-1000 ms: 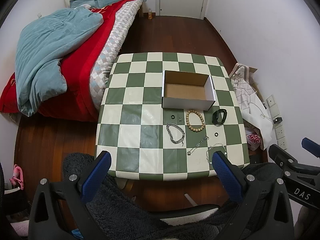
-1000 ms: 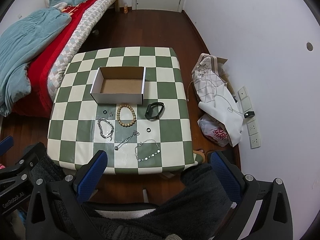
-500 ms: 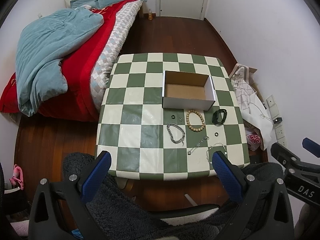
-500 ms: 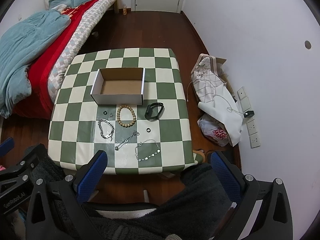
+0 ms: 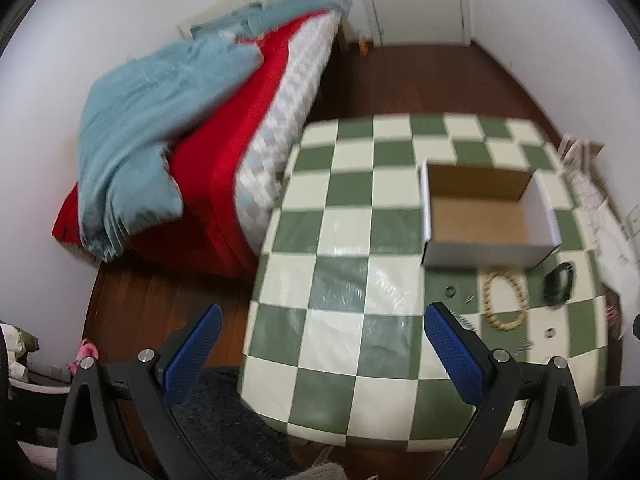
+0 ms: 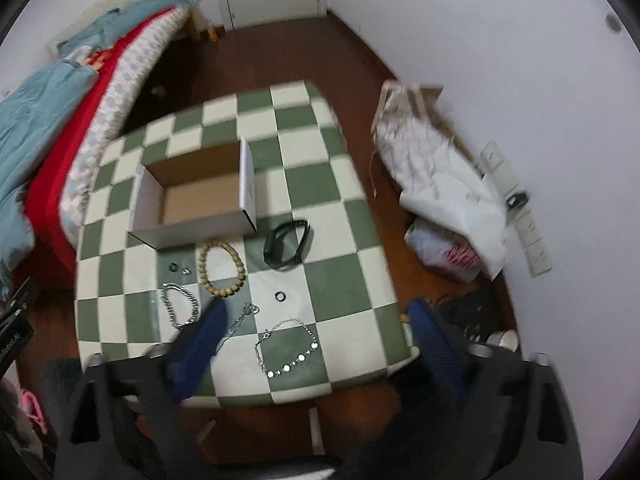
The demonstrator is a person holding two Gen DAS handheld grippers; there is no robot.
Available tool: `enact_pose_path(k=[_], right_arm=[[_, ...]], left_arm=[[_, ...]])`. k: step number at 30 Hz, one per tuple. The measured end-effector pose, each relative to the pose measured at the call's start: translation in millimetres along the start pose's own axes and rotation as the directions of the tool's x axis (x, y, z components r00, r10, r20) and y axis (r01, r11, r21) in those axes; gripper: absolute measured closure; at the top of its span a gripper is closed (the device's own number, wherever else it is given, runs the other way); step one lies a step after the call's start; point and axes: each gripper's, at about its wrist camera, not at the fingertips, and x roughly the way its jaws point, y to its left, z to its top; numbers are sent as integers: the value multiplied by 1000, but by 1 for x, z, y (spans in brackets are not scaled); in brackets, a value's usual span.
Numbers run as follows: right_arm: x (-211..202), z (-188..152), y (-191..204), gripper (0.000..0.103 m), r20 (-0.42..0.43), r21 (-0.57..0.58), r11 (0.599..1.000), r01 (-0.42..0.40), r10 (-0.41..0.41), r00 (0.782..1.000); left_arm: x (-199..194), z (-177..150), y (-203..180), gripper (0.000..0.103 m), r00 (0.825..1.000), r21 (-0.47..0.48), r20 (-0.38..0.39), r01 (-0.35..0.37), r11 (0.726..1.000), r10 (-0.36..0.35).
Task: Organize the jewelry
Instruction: 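Grasp the silver chain bracelet with the left tool while the right tool grasps the wooden bead bracelet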
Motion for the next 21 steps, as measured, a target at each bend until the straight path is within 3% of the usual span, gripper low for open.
enact_pose_path(k=[4,8,11,14,17,18,19,21], right_arm=[[66,4,12,46,-78,31,998,-58,61,995],[117,2,35,55,-141,32,995,-90,93,986],[147,1,50,56,-159,29,995,-91,94,983],[162,0,54,56,-176,46,993,-107,113,978],[171,0,55,56,-188,61,989,-132,141,972],[173,0,55,56,-188,64,988,-140,150,971],[173,0,55,56,-189,69,986,-150,161,969],[176,0,57,56,-190,76,982,-173,184,964]], left_arm=[[52,-7,-16,1,991,-19,-131,39,999,-41],[90,-16,-40,2,965,-58,-235,105,993,-116],[117,-25,-62,18,929,-78,-325,160,984,-177],[134,-31,-80,23,909,-69,-367,184,980,-197],[143,-37,-96,32,901,-41,-385,202,978,-202],[141,-38,-98,33,910,-43,-357,210,977,-212],[139,-38,-101,39,914,-32,-341,221,975,-218],[136,-38,-106,63,914,-25,-312,266,964,-261]])
